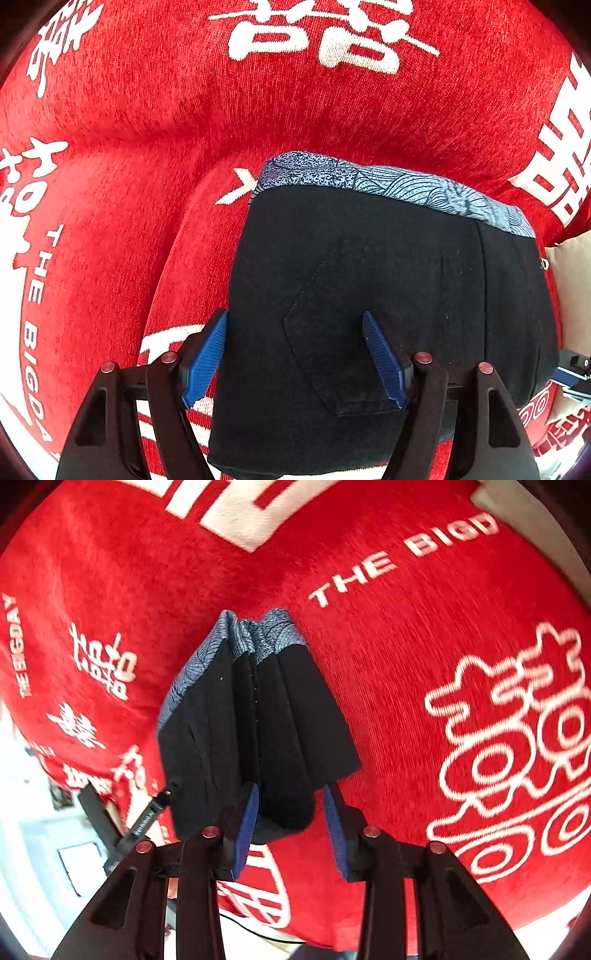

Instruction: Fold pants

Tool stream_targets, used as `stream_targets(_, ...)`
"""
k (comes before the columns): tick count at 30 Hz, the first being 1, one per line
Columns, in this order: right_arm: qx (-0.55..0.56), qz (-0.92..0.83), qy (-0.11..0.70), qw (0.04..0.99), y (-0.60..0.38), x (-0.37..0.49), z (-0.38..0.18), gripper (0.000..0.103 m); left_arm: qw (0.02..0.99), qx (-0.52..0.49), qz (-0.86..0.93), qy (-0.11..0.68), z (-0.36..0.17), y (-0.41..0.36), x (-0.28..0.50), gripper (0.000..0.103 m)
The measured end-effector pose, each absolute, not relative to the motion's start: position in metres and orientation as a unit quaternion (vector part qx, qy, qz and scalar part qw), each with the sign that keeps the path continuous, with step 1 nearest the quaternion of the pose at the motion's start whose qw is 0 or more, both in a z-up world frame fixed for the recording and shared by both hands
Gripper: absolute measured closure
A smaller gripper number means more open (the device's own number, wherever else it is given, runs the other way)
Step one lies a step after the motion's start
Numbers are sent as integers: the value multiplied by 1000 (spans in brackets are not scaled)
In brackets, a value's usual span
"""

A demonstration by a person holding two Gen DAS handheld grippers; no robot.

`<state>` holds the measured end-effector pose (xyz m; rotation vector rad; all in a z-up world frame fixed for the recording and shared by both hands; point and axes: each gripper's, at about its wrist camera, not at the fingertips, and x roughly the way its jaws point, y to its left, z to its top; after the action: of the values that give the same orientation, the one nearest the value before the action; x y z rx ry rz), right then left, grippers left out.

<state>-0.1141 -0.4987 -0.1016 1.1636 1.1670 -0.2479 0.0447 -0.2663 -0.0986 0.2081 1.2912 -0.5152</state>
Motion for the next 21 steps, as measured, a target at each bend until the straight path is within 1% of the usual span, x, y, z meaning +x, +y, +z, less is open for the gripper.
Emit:
stream_targets(6,496,-148,509,688,-499,-138,-85,63,764,96,-234,593,-99,-266,45,28)
stream_targets(10,464,-101,559,680,-469,-117,-94,63,764,98,-231,594,-95,-266,42,28)
stream_targets(11,460,-98,567,676,-464,-110,-99,64,764,97,-230,595,-95,-266,42,28)
stream_targets(12,452,-104,576,673,-460,-104,-105,69,763,97,-229,596,-94,-266,42,28)
stream_targets(13,443,-116,581,673,-458,-98,-109,72,762,98,-227,598,-95,-267,42,28)
stream_targets(14,435,-125,584,673,-459,-94,-112,77,762,99,-227,598,-95,-268,42,28)
stream_targets(16,415,-147,583,683,-464,-86,-114,79,764,102,-224,597,-95,-269,41,27)
stream_targets(17,402,-151,585,688,-467,-81,-114,79,764,102,-222,597,-94,-270,41,25)
stream_targets(21,341,-136,605,706,-464,-71,-106,79,762,97,-216,602,-94,-269,41,24)
